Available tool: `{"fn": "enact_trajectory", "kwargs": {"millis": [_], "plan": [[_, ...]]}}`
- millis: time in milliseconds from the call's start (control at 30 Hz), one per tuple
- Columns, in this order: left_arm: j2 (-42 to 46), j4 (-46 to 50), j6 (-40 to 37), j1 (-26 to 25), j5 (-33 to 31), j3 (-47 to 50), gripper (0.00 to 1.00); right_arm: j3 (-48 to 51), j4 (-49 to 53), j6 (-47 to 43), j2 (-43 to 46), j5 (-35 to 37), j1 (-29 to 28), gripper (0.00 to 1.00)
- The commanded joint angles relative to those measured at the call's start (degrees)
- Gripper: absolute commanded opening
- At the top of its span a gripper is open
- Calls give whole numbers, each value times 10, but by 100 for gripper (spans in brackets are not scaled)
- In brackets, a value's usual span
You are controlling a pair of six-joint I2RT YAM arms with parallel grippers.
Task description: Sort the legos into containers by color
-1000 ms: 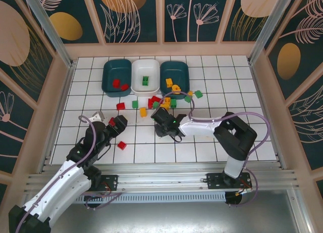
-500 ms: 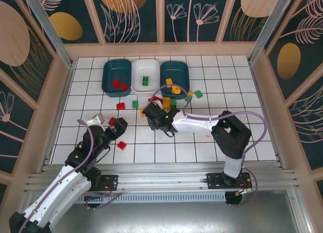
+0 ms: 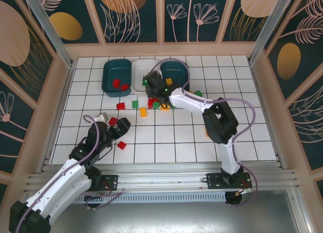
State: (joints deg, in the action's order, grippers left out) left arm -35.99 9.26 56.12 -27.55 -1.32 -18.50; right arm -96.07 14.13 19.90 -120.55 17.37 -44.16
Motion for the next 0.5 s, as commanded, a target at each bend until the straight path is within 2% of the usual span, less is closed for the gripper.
{"fn": "enact_trajectory", "kwargs": {"millis": [0,300,467], "plan": [[-10,9,-25,-2,1,-28,98,-73,-2,-30,-53,-6,13,21],[-11,31,-13,-2,-19,-39,98,-213,39,-46,-144,-58,48,24],[-8,60,-12,-2,-46,-59,99,-238,64,-56,-156,-73,49,44]]}}
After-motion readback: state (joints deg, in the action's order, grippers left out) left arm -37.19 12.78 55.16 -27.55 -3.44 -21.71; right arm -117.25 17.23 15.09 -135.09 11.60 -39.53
